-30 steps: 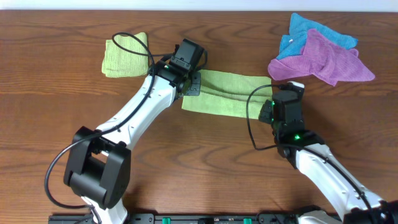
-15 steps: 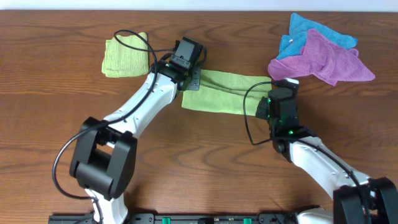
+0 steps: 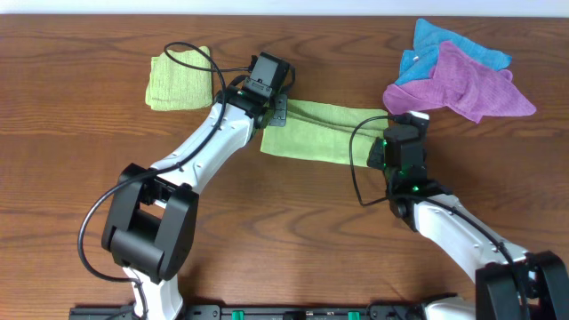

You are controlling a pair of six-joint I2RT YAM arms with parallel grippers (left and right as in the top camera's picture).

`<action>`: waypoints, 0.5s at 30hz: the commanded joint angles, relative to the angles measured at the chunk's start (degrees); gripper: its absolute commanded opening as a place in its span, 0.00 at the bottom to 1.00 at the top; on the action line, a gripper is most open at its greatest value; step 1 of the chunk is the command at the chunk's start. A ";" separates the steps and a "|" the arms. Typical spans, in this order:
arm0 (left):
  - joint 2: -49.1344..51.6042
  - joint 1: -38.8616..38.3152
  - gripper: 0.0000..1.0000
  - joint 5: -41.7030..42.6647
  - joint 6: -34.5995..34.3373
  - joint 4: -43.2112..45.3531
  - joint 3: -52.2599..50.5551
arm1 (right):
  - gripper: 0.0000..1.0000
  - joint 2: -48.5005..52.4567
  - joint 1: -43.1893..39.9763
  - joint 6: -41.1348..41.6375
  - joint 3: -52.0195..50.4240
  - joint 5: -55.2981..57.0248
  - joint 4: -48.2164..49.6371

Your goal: Fold the cloth

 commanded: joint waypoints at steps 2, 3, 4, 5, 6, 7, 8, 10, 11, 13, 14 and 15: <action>0.98 0.17 0.09 -1.05 1.27 0.02 0.72 | 0.01 0.09 -0.59 -0.61 0.46 1.62 0.13; 0.98 0.17 0.17 -1.05 1.27 0.02 0.72 | 0.08 0.09 -0.59 -0.61 0.46 1.62 0.15; 0.98 0.17 0.33 -1.05 1.27 0.02 0.72 | 0.40 0.09 -0.59 -0.61 0.46 1.62 0.20; 0.98 0.17 0.66 -1.07 1.29 0.04 0.72 | 0.80 0.09 -0.59 -0.61 0.46 1.62 0.33; 0.98 0.17 0.91 -1.09 1.29 0.04 0.72 | 0.99 0.09 -0.59 -0.61 0.46 1.62 0.37; 0.98 0.17 0.95 -1.25 1.29 0.04 0.72 | 0.99 0.07 -0.59 -0.59 0.46 1.62 0.44; 0.98 0.17 0.95 -1.29 1.29 0.02 0.72 | 0.99 0.09 -0.59 -0.61 0.46 1.60 0.52; 0.98 0.17 0.95 -1.31 1.29 -0.02 0.72 | 0.99 0.07 -0.57 -0.59 0.46 1.60 0.70; 0.98 0.17 0.95 -1.29 1.29 -0.04 0.72 | 0.99 0.07 -0.57 -0.59 0.46 1.57 0.85; 0.90 0.17 0.95 -1.22 1.27 -0.42 0.72 | 0.99 -0.11 -0.57 -0.59 0.46 1.57 1.05; 0.81 0.17 0.95 -1.07 1.27 -0.81 0.72 | 0.99 -0.37 -0.57 -0.59 0.46 1.53 0.98; 0.63 0.17 0.95 -0.98 1.25 -1.77 0.76 | 0.99 -0.96 -0.52 -0.59 0.46 1.27 0.68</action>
